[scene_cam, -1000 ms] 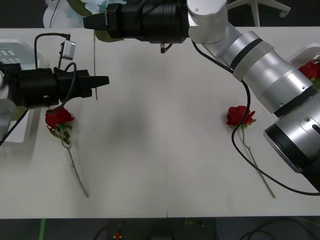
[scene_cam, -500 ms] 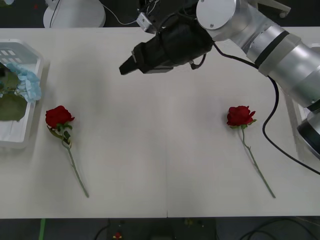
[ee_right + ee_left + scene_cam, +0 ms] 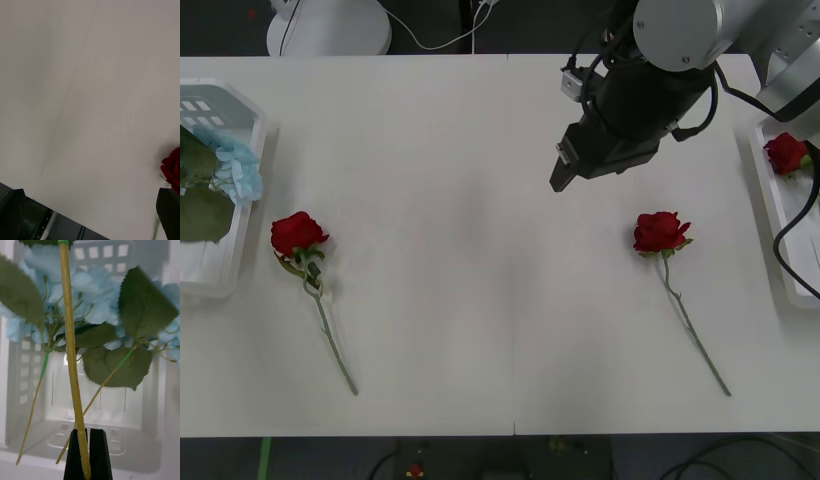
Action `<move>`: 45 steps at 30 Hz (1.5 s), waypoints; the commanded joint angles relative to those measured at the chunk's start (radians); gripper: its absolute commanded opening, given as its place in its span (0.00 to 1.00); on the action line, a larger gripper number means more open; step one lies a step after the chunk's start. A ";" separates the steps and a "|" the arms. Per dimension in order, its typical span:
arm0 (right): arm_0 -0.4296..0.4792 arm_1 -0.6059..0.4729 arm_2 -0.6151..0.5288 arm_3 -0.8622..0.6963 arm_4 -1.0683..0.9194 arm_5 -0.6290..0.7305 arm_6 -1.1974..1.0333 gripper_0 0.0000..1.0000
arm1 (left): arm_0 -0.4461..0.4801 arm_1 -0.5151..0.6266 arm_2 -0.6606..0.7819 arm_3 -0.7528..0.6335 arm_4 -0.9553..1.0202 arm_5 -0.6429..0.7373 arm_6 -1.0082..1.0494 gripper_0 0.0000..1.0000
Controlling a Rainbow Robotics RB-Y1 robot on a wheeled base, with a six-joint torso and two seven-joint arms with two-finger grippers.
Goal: Put the red flowers into the right box and the blue flowers into the left box
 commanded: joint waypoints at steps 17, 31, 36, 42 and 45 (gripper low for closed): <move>0.374 -0.183 -0.004 -0.299 0.284 -0.082 -0.118 1.00 | -0.113 0.129 -0.288 0.534 -0.230 -0.319 0.202 0.99; 0.529 -0.156 -0.004 -0.259 0.465 -0.248 -0.093 1.00 | -0.115 0.128 -0.126 0.143 -0.160 -0.035 0.029 1.00; 0.535 -0.126 -0.004 -0.185 0.505 -0.281 -0.081 1.00 | -0.084 0.128 -0.064 0.016 -0.040 0.114 -0.062 1.00; 0.533 -0.088 -0.004 -0.098 0.525 -0.306 -0.067 1.00 | 0.008 0.109 -0.064 -0.044 0.262 0.201 -0.059 1.00; 0.533 -0.073 -0.006 -0.079 0.525 -0.312 -0.061 1.00 | 0.088 0.108 -0.104 -0.044 0.463 0.194 0.053 1.00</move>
